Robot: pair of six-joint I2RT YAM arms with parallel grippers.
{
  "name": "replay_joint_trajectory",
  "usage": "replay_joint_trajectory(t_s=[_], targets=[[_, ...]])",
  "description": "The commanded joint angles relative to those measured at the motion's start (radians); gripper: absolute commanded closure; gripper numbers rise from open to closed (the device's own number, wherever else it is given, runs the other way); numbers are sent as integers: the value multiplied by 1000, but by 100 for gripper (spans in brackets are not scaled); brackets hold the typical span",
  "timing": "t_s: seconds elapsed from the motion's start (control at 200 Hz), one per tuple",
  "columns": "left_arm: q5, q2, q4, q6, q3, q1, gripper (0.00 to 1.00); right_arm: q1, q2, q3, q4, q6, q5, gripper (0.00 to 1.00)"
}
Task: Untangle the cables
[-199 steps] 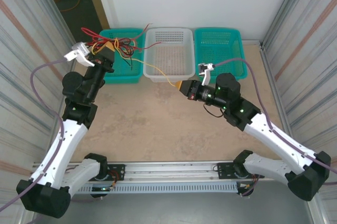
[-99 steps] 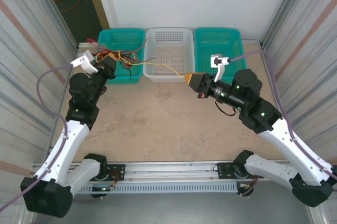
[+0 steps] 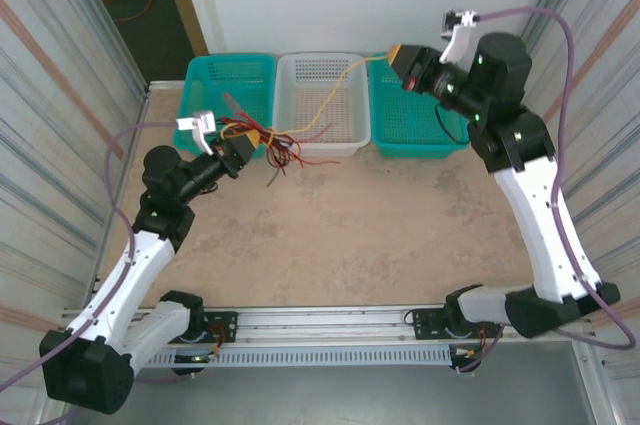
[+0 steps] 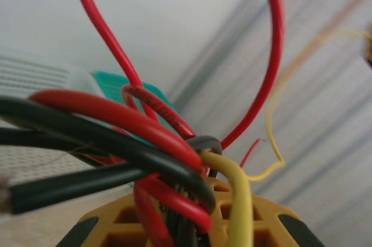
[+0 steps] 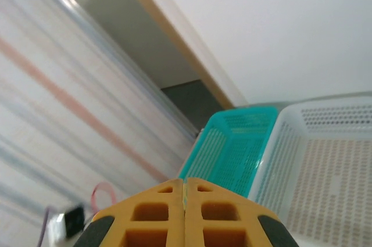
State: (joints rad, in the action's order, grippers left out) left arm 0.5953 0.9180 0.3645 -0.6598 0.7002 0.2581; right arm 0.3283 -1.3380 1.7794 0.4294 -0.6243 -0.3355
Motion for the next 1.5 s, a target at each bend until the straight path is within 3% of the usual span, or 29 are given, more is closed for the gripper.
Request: replay_joint_trajectory(t_s=[0.0,0.14,0.336,0.556,0.686,0.907,1.042,1.288,1.388,1.498], targets=[[205,-20,165,-98,-54,11,100,-69,-113,87,-21,-49,-62,100],[290,-26,277,-216,-35,16,100,-132,-264,139,-91,-120,-128,100],[363,-46,314,-285,66,41,100,-133,-444,189,-110,-154,-127,100],[260,-58,530,-405,69,45,100,-140,-562,201,-100,-161,-78,100],[146,-35,654,-440,68,45,100,-142,-564,134,-103,-158,-51,100],[-125,-45,719,-425,43,0,100,-184,-353,-322,-232,-203,-13,100],[-205,-58,702,-438,20,-73,100,-242,-203,-558,-233,-181,-30,100],[-332,-170,425,-259,-102,-88,100,-307,129,-750,-72,-124,-7,100],[-472,-227,413,-305,-216,-92,100,-345,243,-788,-28,-139,-14,100],[-514,-251,329,-323,-248,-94,100,-361,330,-791,-5,-164,-48,100]])
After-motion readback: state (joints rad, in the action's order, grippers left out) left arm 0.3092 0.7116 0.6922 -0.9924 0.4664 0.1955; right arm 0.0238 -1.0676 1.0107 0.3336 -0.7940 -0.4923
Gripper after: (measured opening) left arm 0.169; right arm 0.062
